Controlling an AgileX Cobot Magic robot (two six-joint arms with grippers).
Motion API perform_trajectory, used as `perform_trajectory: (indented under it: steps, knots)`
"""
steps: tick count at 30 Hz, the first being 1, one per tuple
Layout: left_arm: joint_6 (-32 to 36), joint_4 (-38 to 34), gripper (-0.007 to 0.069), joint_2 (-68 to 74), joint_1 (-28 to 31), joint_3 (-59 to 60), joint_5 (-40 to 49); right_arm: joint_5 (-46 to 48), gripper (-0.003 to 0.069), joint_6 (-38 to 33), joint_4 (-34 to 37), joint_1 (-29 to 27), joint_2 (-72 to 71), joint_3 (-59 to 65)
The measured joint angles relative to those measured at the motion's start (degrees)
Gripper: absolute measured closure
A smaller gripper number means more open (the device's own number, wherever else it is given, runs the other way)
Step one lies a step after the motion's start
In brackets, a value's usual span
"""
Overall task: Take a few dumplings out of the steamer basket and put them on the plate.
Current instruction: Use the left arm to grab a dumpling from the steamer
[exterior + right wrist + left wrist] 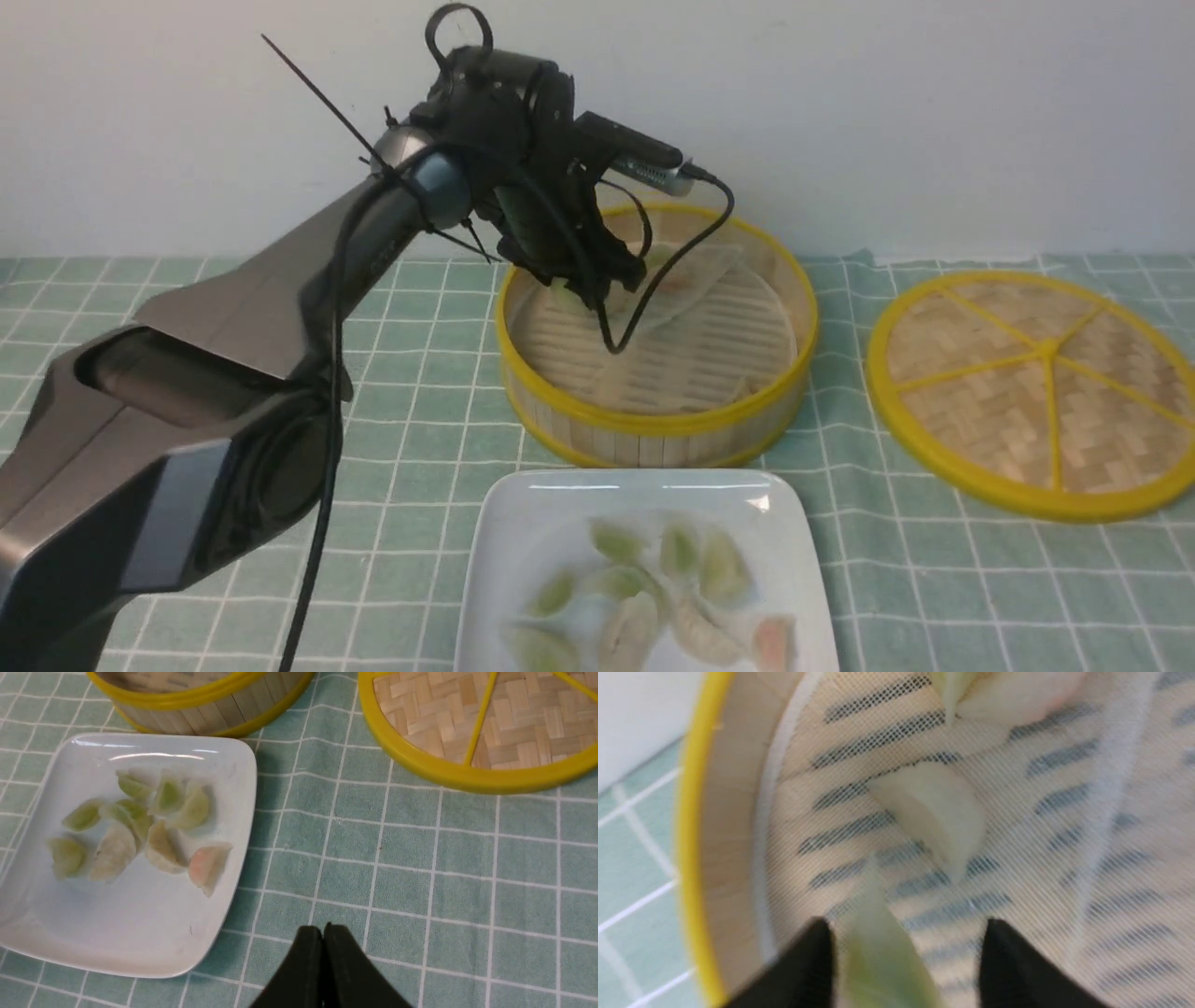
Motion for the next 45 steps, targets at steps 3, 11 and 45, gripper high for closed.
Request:
perform_trajectory:
  steps: [3,11,45]
  knots:
    - [0.97,0.00,0.0566,-4.99,0.00,-0.06,3.06,0.00,0.0673,0.00,0.32,0.00,0.00,0.00]
    - [2.67,-4.25,0.0631,-15.61,-0.04,4.86,3.59,0.00,0.0673,-0.05,0.59,0.00,0.00,0.00]
    - [4.40,9.50,0.0095,-4.56,-3.78,19.27,-5.09,0.01,0.0673,-0.27,0.78,0.00,0.00,0.00]
